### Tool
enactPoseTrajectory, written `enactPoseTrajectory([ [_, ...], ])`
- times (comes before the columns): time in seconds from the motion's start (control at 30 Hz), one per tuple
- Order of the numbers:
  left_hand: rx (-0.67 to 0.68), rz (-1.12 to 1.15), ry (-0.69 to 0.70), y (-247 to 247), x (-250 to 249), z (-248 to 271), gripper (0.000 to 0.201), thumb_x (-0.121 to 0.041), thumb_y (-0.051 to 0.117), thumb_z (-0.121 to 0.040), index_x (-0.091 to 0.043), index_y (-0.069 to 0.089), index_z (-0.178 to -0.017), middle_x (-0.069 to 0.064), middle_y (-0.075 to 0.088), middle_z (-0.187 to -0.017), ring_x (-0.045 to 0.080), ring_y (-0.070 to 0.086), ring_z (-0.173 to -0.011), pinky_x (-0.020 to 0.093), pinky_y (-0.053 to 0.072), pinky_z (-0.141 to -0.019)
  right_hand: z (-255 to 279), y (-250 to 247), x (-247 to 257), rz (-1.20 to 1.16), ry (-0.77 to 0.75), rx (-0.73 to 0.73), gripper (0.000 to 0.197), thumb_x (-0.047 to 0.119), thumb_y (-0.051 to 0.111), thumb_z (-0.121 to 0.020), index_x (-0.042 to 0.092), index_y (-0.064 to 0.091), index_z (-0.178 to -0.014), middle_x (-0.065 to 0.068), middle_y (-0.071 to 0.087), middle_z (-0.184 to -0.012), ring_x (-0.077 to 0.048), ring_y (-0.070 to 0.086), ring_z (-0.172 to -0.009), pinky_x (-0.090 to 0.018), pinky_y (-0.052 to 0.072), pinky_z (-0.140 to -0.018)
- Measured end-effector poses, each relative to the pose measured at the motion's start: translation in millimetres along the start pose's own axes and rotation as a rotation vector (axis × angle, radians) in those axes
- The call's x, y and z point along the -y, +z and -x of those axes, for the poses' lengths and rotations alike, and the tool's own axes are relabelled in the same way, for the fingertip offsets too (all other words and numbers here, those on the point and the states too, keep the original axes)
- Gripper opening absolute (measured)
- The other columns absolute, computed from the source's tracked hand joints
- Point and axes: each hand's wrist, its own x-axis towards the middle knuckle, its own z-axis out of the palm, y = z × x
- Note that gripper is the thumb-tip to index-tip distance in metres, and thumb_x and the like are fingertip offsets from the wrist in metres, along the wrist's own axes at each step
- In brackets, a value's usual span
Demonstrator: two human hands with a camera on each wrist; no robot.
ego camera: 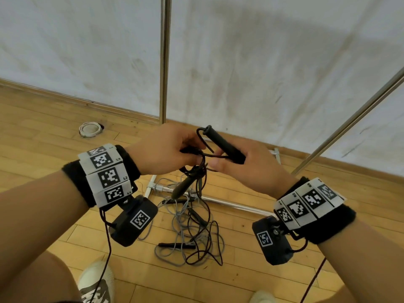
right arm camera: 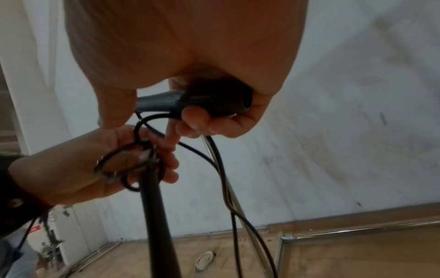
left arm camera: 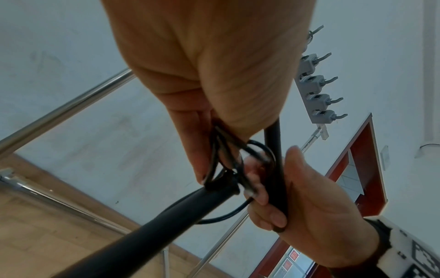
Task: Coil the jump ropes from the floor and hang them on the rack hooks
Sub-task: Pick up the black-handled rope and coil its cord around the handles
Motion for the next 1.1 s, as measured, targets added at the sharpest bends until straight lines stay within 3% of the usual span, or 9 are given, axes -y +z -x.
enactPoseTrajectory([
  [0.1, -0.009, -0.026, 0.050, 1.9, -5.6, 0.7, 0.022, -0.026, 0.071, -0.085, -0.046, 0.062, -0.084, -0.034, 0.067, -0.080, -0.010, 0.065, -0.067, 0.003, 0.045, -0.056, -1.2, 11.4, 2.6, 0.027, -0.020, -0.011, 0.028, 0.057, 0.073, -0.077, 0.030, 0.070, -0.083, 0.004, 0.054, -0.059, -0.001, 0.048, -0.053, -0.012, 0.036, -0.053],
  [0.2, -0.035, -0.060, 0.039, 2.7, -3.3, -0.7, 0.006, -0.031, 0.068, -0.086, -0.036, 0.070, -0.088, -0.028, 0.067, -0.075, -0.005, 0.065, -0.064, 0.014, 0.048, -0.051, -4.8, 14.2, 0.5, 0.011, 0.003, -0.018, 0.024, 0.049, 0.075, -0.079, 0.025, 0.073, -0.082, 0.007, 0.052, -0.054, -0.002, 0.046, -0.049, -0.014, 0.035, -0.050],
  [0.33, 0.005, 0.031, 0.023, 1.9, -3.5, -0.9, 0.018, -0.020, 0.067, -0.087, -0.032, 0.073, -0.097, -0.023, 0.071, -0.084, 0.000, 0.068, -0.071, 0.013, 0.052, -0.063, -9.6, 13.7, -2.1, 0.007, 0.059, -0.052, 0.007, 0.036, 0.076, -0.078, 0.030, 0.073, -0.079, 0.001, 0.067, -0.068, -0.015, 0.059, -0.058, -0.023, 0.042, -0.054],
  [0.47, 0.006, 0.184, -0.026, 1.5, -3.2, 0.3, 0.021, -0.012, 0.068, -0.089, -0.028, 0.071, -0.102, -0.015, 0.076, -0.092, 0.001, 0.072, -0.082, 0.024, 0.059, -0.079, -11.5, 9.0, -8.2, -0.037, 0.080, -0.069, 0.013, 0.029, 0.079, -0.076, 0.034, 0.071, -0.084, 0.014, 0.062, -0.063, -0.003, 0.054, -0.055, -0.023, 0.044, -0.059],
  [0.57, -0.005, 0.240, -0.047, 0.9, -2.5, 0.5, 0.019, -0.012, 0.067, -0.090, -0.023, 0.071, -0.105, -0.009, 0.077, -0.093, 0.006, 0.073, -0.083, 0.031, 0.059, -0.083, -9.6, 6.6, -8.1, -0.130, 0.060, 0.025, 0.024, 0.032, 0.081, -0.072, 0.034, 0.069, -0.093, 0.013, 0.053, -0.059, -0.003, 0.050, -0.054, -0.025, 0.042, -0.058],
  [0.7, 0.007, 0.310, -0.037, 1.1, -1.8, 0.9, 0.024, -0.003, 0.061, -0.093, -0.020, 0.070, -0.106, -0.005, 0.077, -0.095, 0.009, 0.073, -0.082, 0.022, 0.057, -0.076, -8.0, 8.9, -1.2, -0.157, 0.034, 0.118, 0.036, 0.044, 0.084, -0.065, 0.029, 0.068, -0.094, 0.011, 0.051, -0.062, -0.005, 0.050, -0.058, -0.025, 0.041, -0.057],
  [0.83, -0.036, 0.278, -0.033, 0.4, -1.7, -1.5, 0.026, -0.005, 0.058, -0.096, -0.026, 0.067, -0.108, -0.004, 0.077, -0.097, 0.005, 0.072, -0.087, 0.011, 0.052, -0.074, -8.8, 2.9, 0.4, -0.135, 0.016, 0.177, 0.036, 0.032, 0.089, -0.067, 0.023, 0.065, -0.093, 0.011, 0.052, -0.069, -0.007, 0.049, -0.059, -0.026, 0.041, -0.056],
  [0.97, -0.075, 0.266, -0.034, 4.8, -2.1, -3.0, 0.024, -0.008, 0.060, -0.095, -0.030, 0.066, -0.105, -0.006, 0.076, -0.095, 0.004, 0.071, -0.088, 0.013, 0.054, -0.077, -8.0, 7.3, -0.1, -0.095, 0.022, 0.101, 0.033, 0.037, 0.088, -0.067, 0.020, 0.068, -0.087, 0.015, 0.051, -0.059, 0.000, 0.046, -0.053, -0.016, 0.037, -0.053],
  [1.1, -0.067, 0.301, -0.039, 4.5, -2.1, -3.8, 0.013, -0.013, 0.062, -0.094, -0.021, 0.066, -0.103, -0.011, 0.075, -0.088, 0.003, 0.071, -0.080, 0.013, 0.053, -0.069, -6.6, 3.0, -1.7, -0.155, 0.005, 0.058, 0.021, 0.029, 0.085, -0.071, 0.020, 0.072, -0.084, 0.011, 0.049, -0.054, -0.003, 0.047, -0.050, -0.015, 0.038, -0.051],
])
